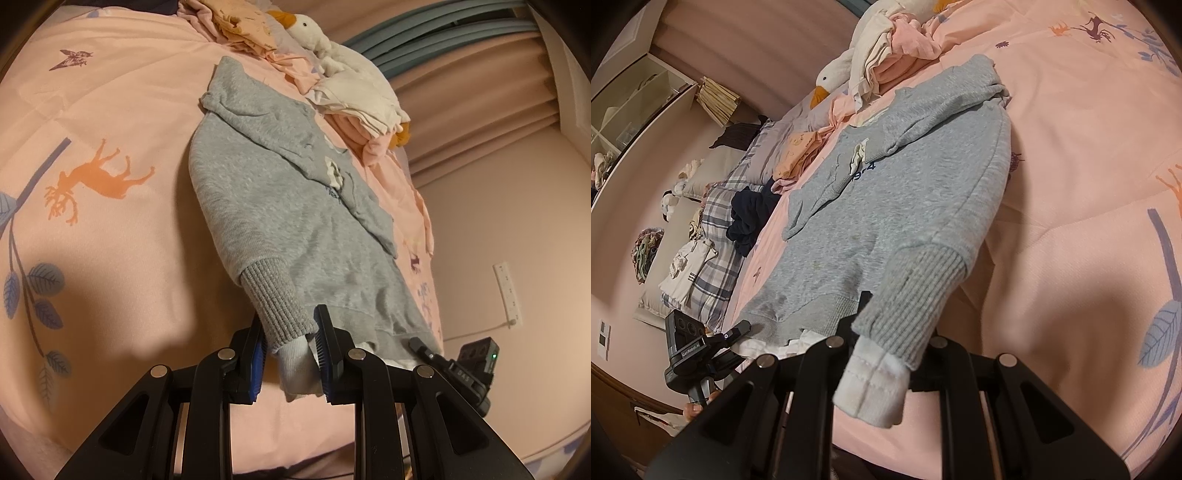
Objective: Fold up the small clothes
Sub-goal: 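Regrip the ribbed hem band corners, closing both tools on them, then hold the hem corners with both tools and lift the hem up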
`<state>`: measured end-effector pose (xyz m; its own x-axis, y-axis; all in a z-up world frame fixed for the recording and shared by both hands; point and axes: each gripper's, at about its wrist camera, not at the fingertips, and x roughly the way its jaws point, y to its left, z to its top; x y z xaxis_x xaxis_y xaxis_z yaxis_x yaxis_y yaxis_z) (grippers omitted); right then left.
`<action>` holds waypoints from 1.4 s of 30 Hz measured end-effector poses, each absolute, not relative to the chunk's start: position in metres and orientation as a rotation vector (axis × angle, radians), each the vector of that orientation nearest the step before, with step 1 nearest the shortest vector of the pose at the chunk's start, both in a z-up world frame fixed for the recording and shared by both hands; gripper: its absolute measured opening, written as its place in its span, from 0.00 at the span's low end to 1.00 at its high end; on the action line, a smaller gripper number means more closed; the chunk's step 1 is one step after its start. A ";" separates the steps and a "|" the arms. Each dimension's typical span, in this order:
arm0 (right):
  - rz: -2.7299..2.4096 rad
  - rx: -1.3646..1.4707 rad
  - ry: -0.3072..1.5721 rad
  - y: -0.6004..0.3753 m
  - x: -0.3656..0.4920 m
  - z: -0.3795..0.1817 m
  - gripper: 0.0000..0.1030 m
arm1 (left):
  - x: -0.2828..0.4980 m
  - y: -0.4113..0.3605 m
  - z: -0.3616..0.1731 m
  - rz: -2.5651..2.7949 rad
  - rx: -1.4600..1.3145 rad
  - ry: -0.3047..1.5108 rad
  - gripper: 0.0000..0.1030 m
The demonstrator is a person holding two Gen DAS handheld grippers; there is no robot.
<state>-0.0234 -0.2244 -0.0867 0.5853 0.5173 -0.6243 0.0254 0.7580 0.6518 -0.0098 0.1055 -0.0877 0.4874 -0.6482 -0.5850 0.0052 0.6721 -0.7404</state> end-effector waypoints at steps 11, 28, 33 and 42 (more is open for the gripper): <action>0.326 0.661 0.894 -0.223 -0.025 -0.080 0.14 | -0.012 0.106 -0.080 -0.465 -0.746 0.959 0.22; 0.350 0.660 0.855 -0.223 -0.034 -0.068 0.14 | -0.019 0.106 -0.069 -0.495 -0.732 0.924 0.13; 0.361 0.658 0.845 -0.222 -0.037 -0.063 0.14 | -0.022 0.103 -0.061 -0.509 -0.718 0.906 0.13; 0.360 0.656 0.823 -0.226 -0.043 -0.058 0.13 | -0.023 0.099 -0.064 -0.518 -0.723 0.919 0.05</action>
